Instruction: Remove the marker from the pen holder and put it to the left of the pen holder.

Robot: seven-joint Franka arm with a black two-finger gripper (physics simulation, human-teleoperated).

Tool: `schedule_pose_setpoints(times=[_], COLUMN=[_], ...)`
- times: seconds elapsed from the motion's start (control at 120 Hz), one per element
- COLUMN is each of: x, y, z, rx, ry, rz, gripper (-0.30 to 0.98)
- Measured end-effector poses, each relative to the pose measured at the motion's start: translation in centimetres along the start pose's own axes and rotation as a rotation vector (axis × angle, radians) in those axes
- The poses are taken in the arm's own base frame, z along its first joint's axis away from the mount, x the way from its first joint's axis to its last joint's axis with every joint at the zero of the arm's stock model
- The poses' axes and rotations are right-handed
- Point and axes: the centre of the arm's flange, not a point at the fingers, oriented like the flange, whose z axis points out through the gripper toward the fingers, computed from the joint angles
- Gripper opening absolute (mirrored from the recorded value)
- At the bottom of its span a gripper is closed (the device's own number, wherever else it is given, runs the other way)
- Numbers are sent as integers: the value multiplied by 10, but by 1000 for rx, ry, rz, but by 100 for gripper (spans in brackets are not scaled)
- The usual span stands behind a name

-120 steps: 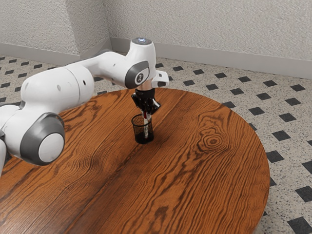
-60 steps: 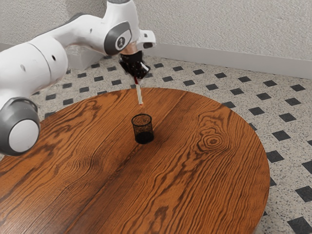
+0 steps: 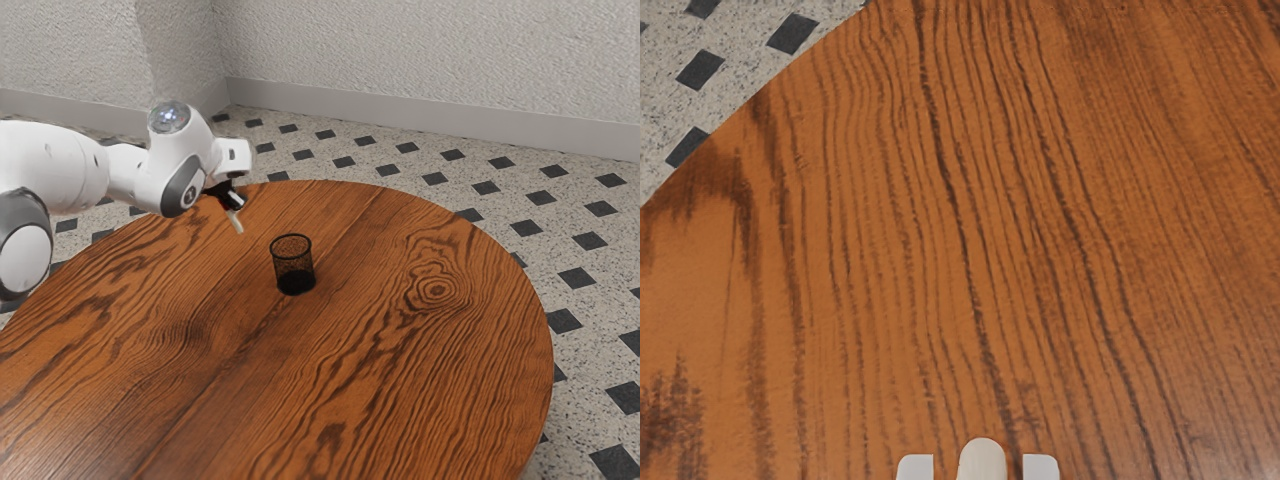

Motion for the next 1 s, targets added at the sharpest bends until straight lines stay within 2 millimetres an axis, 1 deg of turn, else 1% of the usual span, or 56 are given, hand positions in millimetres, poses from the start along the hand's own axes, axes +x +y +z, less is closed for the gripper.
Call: schedule_pose_setpoints(times=[0.033,0.075,0.15,0.217,0.275,0.325,0.433,0.567,0.667,0.7,0.733,0.767,0.792,0.833,0.933,0.967,1.0], x=[-3,-4,-9,-18,-24,-27,-30,-35,-31,-19,3,24,41,55,74,85,90], y=[-4,-7,-4,-1,1,0,-4,-1,0,5,6,2,3,1,-10,-17,-20], z=[8,13,29,46,57,61,63,63,52,41,24,3,-16,-44,-130,-166,-208], rx=[14,32,54,69,69,74,92,99,97,74,35,-6,-35,-83,-169,-179,-182], ry=[42,95,161,195,222,244,278,290,297,290,267,227,199,134,10,-8,-22], rz=[11,28,67,98,112,123,153,185,201,204,179,144,130,104,54,45,42], gripper=[-8,-8,-7,-7,-7,-6,-6,24,40,44,47,50,52,55,59,60,61])
